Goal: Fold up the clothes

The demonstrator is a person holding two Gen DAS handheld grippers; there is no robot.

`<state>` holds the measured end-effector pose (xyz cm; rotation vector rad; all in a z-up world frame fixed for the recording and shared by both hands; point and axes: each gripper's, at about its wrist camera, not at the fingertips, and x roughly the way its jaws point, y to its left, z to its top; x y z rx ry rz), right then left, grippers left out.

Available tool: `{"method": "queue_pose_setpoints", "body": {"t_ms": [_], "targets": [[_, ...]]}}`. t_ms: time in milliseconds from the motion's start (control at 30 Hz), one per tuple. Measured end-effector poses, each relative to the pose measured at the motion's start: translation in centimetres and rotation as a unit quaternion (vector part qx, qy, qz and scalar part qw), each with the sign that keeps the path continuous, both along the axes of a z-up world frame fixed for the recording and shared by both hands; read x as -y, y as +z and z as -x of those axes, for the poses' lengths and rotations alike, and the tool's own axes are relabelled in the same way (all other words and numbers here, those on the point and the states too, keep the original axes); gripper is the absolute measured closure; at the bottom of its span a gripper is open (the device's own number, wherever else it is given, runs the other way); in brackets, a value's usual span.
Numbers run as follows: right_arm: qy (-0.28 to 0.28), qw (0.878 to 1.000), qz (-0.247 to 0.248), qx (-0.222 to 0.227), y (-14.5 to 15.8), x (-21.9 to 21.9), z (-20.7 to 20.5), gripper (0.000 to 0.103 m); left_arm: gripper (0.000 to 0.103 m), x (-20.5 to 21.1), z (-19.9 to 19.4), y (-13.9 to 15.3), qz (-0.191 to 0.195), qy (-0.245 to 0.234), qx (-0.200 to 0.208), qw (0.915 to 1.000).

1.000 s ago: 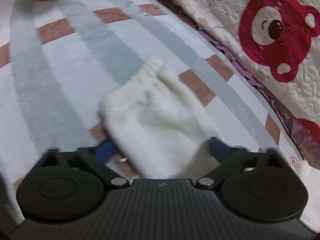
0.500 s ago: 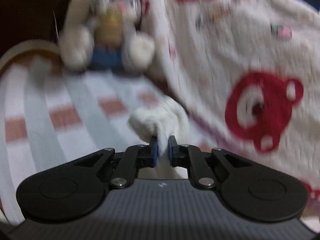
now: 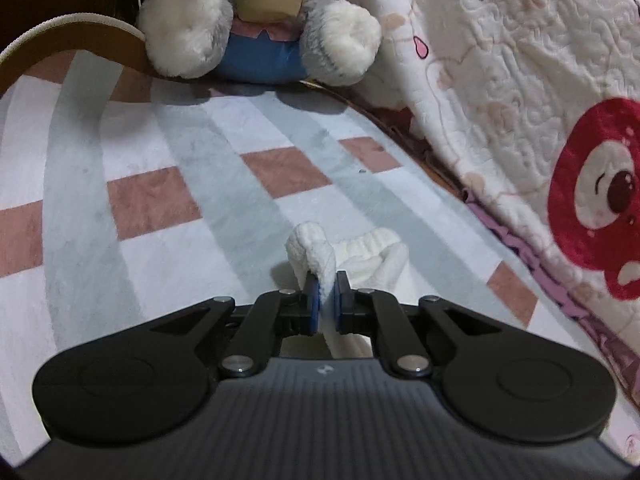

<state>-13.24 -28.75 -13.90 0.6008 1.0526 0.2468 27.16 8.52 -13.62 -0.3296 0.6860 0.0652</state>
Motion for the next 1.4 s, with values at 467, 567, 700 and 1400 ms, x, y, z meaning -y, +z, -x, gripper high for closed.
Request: {"method": "queue_pose_setpoints", "body": {"t_ms": [467,567,700,1400], "targets": [[0.079,0.997,-0.018,0.002,5.7,-0.4,2.7,0.092,0.096,-0.8,0.7,-0.3,-0.035,0.016,-0.012,0.9992],[0.094,0.994,-0.044,-0.040,3.3,-1.0,3.2,0.092,0.096,-0.6,0.6,-0.7,-0.050,0.021,-0.019,0.9984],[0.095,0.989,-0.099,-0.056,1.4,-0.3,2.8,0.092,0.091,-0.6,0.7,-0.5,-0.053,0.031,-0.032,0.9976],[-0.092,0.917,0.378,0.086,9.7,18.3,-4.3,0.030,0.035,27.4,14.8,3.9,-0.037,-0.478,-0.020,0.8773]]}}
